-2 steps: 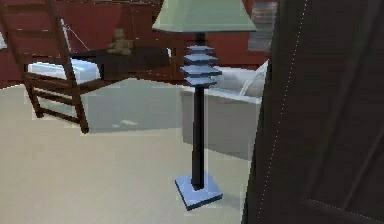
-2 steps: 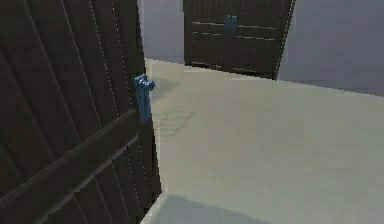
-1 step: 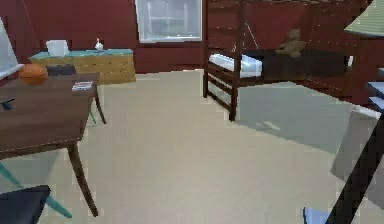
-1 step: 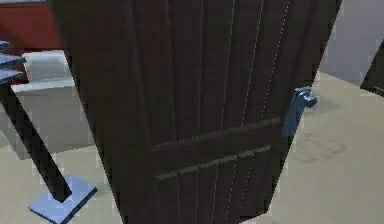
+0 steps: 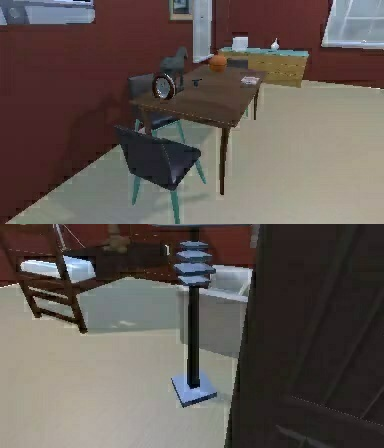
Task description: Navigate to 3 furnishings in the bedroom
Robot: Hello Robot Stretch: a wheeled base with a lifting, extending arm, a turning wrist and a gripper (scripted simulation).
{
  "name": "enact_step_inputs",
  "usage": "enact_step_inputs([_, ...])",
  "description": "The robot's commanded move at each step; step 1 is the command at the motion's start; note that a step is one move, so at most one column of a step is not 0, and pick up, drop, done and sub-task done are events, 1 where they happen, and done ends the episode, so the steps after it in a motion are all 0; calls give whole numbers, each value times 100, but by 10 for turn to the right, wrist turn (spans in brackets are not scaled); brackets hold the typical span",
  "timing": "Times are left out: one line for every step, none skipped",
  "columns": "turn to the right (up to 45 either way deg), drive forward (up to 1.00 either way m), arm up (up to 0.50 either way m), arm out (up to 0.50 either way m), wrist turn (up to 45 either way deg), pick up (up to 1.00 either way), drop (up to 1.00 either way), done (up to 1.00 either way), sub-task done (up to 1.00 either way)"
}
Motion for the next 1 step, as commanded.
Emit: enact_step_inputs([-360, 0, 0, 0, 0, 0, 0, 0, 0])
